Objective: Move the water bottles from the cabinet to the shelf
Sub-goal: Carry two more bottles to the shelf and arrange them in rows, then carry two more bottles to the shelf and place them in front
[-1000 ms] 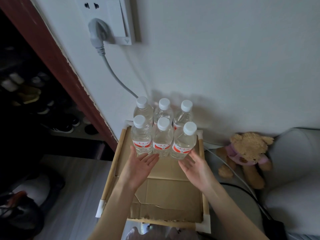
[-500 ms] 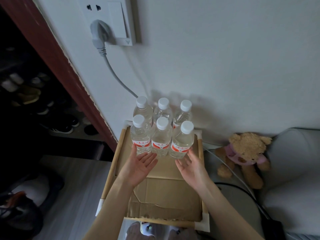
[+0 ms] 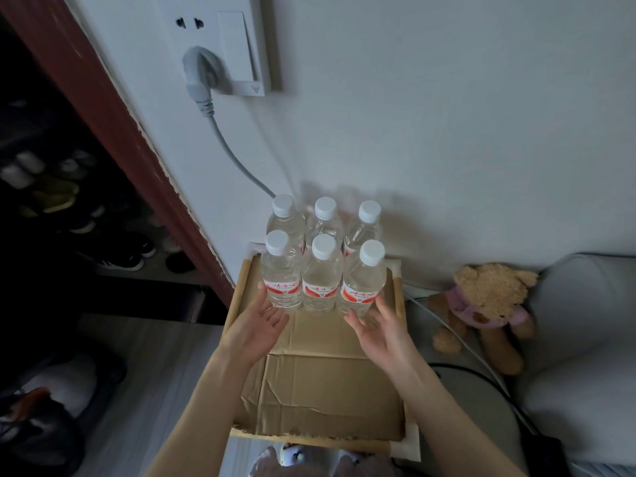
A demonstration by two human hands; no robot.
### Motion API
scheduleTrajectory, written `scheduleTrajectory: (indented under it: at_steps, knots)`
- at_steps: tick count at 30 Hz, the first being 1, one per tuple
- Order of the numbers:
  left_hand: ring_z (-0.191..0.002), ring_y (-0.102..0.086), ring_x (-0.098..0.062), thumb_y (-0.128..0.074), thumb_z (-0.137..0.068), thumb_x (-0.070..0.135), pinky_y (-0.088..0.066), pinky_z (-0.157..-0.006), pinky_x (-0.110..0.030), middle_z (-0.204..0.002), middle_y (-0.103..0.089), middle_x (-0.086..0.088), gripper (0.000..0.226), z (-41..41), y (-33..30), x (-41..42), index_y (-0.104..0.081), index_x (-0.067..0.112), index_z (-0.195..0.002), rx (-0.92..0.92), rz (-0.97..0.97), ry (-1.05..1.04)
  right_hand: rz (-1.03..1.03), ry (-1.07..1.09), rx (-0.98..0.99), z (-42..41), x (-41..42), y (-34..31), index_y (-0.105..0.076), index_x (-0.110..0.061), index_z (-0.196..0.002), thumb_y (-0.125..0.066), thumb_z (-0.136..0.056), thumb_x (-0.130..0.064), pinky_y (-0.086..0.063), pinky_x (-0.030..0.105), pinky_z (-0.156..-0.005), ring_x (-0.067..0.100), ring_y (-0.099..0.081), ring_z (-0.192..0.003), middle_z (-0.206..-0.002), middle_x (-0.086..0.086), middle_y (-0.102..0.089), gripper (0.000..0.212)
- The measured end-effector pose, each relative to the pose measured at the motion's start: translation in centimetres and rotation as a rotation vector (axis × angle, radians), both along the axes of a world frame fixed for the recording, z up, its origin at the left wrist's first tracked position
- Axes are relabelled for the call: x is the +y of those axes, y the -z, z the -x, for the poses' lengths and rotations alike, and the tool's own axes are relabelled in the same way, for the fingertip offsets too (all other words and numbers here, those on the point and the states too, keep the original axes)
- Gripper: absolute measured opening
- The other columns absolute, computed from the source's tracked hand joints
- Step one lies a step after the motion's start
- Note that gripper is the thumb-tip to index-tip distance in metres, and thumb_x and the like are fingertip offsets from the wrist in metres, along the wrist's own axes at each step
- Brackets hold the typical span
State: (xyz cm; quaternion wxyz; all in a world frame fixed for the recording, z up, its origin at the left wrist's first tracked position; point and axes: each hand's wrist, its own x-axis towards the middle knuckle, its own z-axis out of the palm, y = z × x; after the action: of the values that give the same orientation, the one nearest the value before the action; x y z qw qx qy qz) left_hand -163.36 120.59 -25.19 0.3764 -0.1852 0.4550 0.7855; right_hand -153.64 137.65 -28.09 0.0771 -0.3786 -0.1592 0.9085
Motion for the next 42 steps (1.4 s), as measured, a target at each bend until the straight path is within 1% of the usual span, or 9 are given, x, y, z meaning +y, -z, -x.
scheduleTrajectory:
  at_steps: [2, 5, 14, 20, 26, 28, 31, 37, 42]
  knots:
    - [-0.14, -0.021, -0.026, -0.042, -0.095, 0.031, -0.02, -0.114, -0.036, -0.149, -0.028, -0.016, 0.038, 0.3, 0.0, -0.1, -0.042, 0.016, -0.131, -0.03, -0.008, -0.007, 0.025, 0.014, -0.023, 0.1, -0.2, -0.2, -0.054, -0.01, -0.112, -0.051, -0.092, -0.023, -0.033, 0.036, -0.11, 0.027, -0.058, -0.098, -0.112, 0.015, -0.057, 0.024]
    - [-0.14, -0.006, -0.027, -0.045, -0.094, 0.03, -0.016, -0.115, -0.036, -0.153, -0.014, -0.017, 0.052, 0.6, 0.2, -0.2, -0.028, 0.016, -0.141, -0.044, -0.006, -0.027, 0.033, 0.028, -0.038, 0.1, -0.4, -0.8, -0.053, -0.009, -0.113, -0.05, -0.092, -0.025, -0.034, 0.036, -0.11, 0.027, -0.054, -0.106, -0.109, 0.014, -0.056, 0.026]
    - [-0.137, -0.03, -0.03, -0.047, -0.091, 0.038, -0.027, -0.113, -0.044, -0.147, -0.03, -0.019, 0.043, 0.8, 0.4, -0.8, -0.042, 0.021, -0.13, -0.026, 0.08, 0.104, 0.051, 0.028, -0.091, 0.1, -0.6, -0.6, -0.057, -0.014, -0.105, -0.054, -0.091, -0.025, -0.052, 0.034, -0.09, 0.032, -0.049, -0.121, -0.117, 0.015, -0.055, 0.018]
    - [-0.136, -0.031, -0.027, -0.05, -0.088, 0.047, -0.032, -0.11, -0.043, -0.151, -0.024, -0.015, 0.068, 0.5, 0.8, -1.4, -0.021, 0.021, -0.144, 0.057, 0.202, 0.111, -0.014, -0.014, -0.147, -0.4, -0.6, -1.8, -0.055, -0.005, -0.103, -0.055, -0.09, -0.034, -0.034, 0.041, -0.109, 0.027, -0.047, -0.123, -0.117, 0.012, -0.056, 0.031]
    - [-0.13, -0.038, -0.019, -0.049, -0.084, 0.049, -0.034, -0.102, -0.035, -0.146, -0.034, -0.003, 0.067, -3.0, 0.4, -3.0, -0.03, 0.017, -0.14, 0.304, 0.384, 0.111, -0.105, -0.149, -0.174, -2.7, -0.8, -1.7, -0.033, -0.005, -0.139, -0.048, -0.093, -0.034, -0.035, 0.042, -0.106, 0.031, -0.035, -0.134, -0.147, 0.015, -0.032, 0.056]
    - [-0.127, -0.041, -0.015, -0.048, -0.088, 0.045, -0.034, -0.107, -0.036, -0.142, -0.041, 0.001, 0.058, -5.5, -0.1, -4.0, -0.036, 0.018, -0.138, 0.44, 0.515, 0.114, -0.321, -0.366, -0.18, -4.1, -1.3, -1.6, -0.034, -0.01, -0.138, -0.048, -0.093, -0.032, -0.04, 0.039, -0.1, 0.029, -0.042, -0.128, -0.142, 0.01, -0.039, 0.051]
    - [-0.126, -0.041, -0.008, -0.048, -0.087, 0.043, -0.032, -0.109, -0.032, -0.142, -0.041, 0.005, 0.057, -9.1, -1.7, -6.1, -0.036, 0.022, -0.139, 0.663, 0.737, 0.079, -0.94, -0.756, -0.154, -5.4, -2.4, -2.1, -0.037, -0.026, -0.131, -0.049, -0.091, -0.04, -0.034, 0.032, -0.107, 0.013, -0.043, -0.123, -0.134, -0.005, -0.044, 0.044]
    - [-0.142, -0.006, -0.01, -0.053, -0.088, 0.039, -0.01, -0.114, -0.029, -0.154, -0.015, 0.004, 0.065, -15.9, -6.1, -13.0, -0.023, 0.026, -0.144, 1.014, 1.336, 0.04, -1.68, -1.055, 0.424, -4.2, -6.6, -6.6, -0.026, -0.027, -0.143, -0.049, -0.088, -0.046, -0.018, 0.018, -0.11, -0.003, -0.019, -0.135, -0.147, -0.016, -0.024, 0.062]
    - [-0.142, -0.003, -0.014, -0.027, -0.081, 0.064, -0.009, -0.116, -0.04, -0.153, -0.01, 0.005, 0.073, -24.9, -8.1, -22.0, -0.021, 0.03, -0.144, 0.94, 1.755, -0.027, -1.973, -1.098, 0.886, -4.9, -16.5, -12.1, -0.026, -0.023, -0.144, -0.054, -0.089, -0.042, -0.018, 0.022, -0.113, 0.01, -0.02, -0.141, -0.152, -0.003, -0.023, 0.065]
